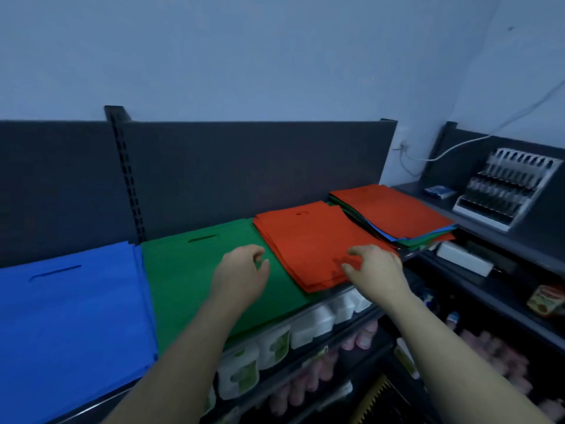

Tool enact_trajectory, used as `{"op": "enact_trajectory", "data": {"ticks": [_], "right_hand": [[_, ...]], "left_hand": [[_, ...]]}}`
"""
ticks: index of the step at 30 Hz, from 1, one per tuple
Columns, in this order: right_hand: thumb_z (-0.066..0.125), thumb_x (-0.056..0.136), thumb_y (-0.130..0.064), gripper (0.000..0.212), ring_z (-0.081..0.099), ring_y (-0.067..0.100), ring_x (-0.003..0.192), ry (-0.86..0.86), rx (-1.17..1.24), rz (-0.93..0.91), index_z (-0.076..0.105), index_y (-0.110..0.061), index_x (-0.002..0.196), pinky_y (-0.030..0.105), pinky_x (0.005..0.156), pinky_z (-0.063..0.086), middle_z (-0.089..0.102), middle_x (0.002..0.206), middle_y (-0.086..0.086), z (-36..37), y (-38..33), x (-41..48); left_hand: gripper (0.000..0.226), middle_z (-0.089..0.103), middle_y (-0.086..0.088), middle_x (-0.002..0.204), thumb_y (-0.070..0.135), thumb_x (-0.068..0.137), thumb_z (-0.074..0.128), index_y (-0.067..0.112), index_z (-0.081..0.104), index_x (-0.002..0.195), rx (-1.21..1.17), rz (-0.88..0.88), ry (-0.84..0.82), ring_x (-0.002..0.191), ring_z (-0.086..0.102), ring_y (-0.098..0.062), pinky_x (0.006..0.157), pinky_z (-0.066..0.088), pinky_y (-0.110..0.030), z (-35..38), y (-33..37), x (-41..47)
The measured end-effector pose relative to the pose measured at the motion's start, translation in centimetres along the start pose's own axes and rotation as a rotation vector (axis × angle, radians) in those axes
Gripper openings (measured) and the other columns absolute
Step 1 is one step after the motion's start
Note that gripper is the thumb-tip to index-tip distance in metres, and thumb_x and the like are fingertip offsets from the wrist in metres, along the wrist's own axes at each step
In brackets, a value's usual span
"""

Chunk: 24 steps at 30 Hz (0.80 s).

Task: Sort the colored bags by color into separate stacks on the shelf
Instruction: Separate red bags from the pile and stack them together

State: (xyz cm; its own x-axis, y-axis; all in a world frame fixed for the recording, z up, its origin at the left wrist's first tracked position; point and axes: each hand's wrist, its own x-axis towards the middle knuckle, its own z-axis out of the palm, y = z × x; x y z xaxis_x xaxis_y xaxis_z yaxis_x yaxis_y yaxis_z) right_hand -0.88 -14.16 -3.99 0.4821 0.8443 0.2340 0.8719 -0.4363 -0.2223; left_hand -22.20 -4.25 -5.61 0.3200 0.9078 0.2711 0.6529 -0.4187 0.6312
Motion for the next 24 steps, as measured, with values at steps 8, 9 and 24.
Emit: {"op": "enact_trajectory", "data": {"ticks": [8,9,24], "right_hand": [[0.055,0.091,-0.038,0.037,0.055,0.021,0.117,0.036,0.016,0.129,0.061,-0.022,0.124,0.042,0.108,0.032,0.063,0.122,0.001,-0.2,7.0,5.1],[0.055,0.091,-0.038,0.037,0.055,0.021,0.117,0.041,0.02,0.143,0.061,-0.022,0.124,0.042,0.108,0.032,0.063,0.122,0.001,-0.1,7.5,5.8],[0.049,0.094,-0.038,0.036,0.055,0.027,0.116,0.027,-0.009,0.24,0.061,-0.02,0.123,0.04,0.101,0.037,0.061,0.125,0.006,0.2,18.1,17.9]], "left_hand": [[0.032,0.069,-0.001,0.113,0.025,0.088,0.058,0.016,0.066,0.118,-0.015,0.121,-0.042,0.105,0.062,-0.017,0.091,0.045,-0.026,6.6,4.6,6.3],[0.032,0.069,0.0,0.113,0.025,0.088,0.058,0.017,0.066,0.118,-0.015,0.135,-0.05,0.105,0.062,-0.017,0.092,0.046,-0.026,7.2,5.0,7.3],[0.039,0.066,-0.002,0.117,0.03,0.088,0.059,0.015,0.061,0.125,0.006,0.128,-0.23,0.11,0.06,-0.019,0.095,0.046,-0.03,19.0,11.7,17.9]]}}
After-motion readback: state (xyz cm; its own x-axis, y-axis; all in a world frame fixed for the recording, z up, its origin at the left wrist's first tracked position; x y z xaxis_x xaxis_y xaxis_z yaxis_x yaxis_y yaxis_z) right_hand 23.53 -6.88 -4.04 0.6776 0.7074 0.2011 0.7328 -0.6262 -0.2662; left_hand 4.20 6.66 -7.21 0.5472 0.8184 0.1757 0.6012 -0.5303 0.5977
